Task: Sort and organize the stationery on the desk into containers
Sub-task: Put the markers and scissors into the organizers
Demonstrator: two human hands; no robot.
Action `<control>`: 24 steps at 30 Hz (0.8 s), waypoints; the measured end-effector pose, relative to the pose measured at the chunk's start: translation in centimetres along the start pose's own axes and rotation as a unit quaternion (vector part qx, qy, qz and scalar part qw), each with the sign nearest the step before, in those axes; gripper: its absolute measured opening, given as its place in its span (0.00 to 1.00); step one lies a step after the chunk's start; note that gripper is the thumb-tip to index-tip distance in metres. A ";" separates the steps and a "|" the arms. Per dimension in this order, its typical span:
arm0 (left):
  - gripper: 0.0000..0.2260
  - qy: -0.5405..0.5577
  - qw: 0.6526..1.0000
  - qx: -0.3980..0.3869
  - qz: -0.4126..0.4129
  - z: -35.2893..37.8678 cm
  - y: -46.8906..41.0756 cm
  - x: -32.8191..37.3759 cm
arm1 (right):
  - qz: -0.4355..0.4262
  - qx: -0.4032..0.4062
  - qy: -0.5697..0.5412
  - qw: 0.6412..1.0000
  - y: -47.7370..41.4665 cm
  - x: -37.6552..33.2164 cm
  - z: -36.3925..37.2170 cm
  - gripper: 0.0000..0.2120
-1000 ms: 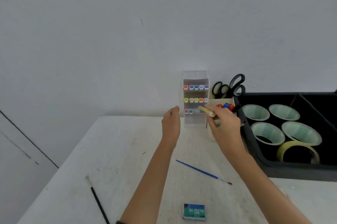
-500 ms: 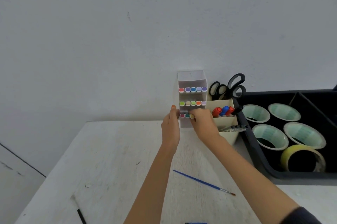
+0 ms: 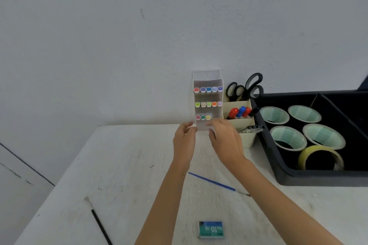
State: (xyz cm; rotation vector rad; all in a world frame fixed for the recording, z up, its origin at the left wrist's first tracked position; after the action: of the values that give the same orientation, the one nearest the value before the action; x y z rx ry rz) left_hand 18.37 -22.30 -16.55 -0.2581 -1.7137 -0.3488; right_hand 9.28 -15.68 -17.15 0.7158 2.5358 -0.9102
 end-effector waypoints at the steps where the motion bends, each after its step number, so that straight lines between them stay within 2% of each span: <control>1: 0.13 0.003 1.000 0.011 -0.005 -0.4 0.5 -0.4 | 0.004 -0.013 -0.015 1.000 0.9 0.0 -0.5 0.12; 4: 0.11 0.024 0.999 0.031 -0.020 -1.3 3.0 -1.7 | 0.012 -0.081 -0.036 0.996 4.0 0.9 -1.4 0.09; 8: 0.10 0.039 0.997 0.060 -0.040 -2.3 6.4 -3.4 | 0.040 -0.148 0.012 0.988 8.1 2.8 -1.8 0.13; 10: 0.10 0.044 0.994 0.078 -0.056 -2.8 7.7 -4.1 | 0.020 -0.180 0.047 0.982 9.8 3.4 -1.8 0.13; 12: 0.09 0.052 0.993 0.089 -0.064 -3.2 8.9 -4.5 | -0.003 -0.189 0.070 0.980 11.0 3.6 -1.7 0.12; 16: 0.09 0.043 0.990 0.121 -0.053 -4.2 11.0 -5.2 | 0.006 -0.178 0.024 0.984 12.0 3.6 -1.6 0.10; 20: 0.09 -0.051 0.977 0.205 -0.006 -7.0 12.2 -5.9 | 0.030 -0.170 -0.090 0.981 11.8 1.9 -2.5 0.07; 22: 0.09 -0.118 0.957 0.265 0.006 -9.2 12.5 -6.6 | 0.027 -0.171 -0.148 0.974 11.5 0.4 -2.7 0.10; 24: 0.09 -0.215 0.922 0.322 0.017 -11.5 12.6 -7.7 | 0.031 -0.185 -0.193 0.963 11.3 -1.2 -2.5 0.09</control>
State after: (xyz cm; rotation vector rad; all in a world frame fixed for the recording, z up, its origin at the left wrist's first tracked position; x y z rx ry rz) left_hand 34.79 -14.69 -21.38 0.1343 -2.1509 0.3351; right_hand 16.30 -6.92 -20.26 0.4468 2.2271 -0.4727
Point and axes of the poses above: each hand's wrist, its own y-axis away from the middle knuckle, its own z-axis out of the palm, x = y × z, the point moved 1 cm from there along -y, towards the middle knuckle, and after that the axes turned 5 degrees about x, right-handed, at the moved point
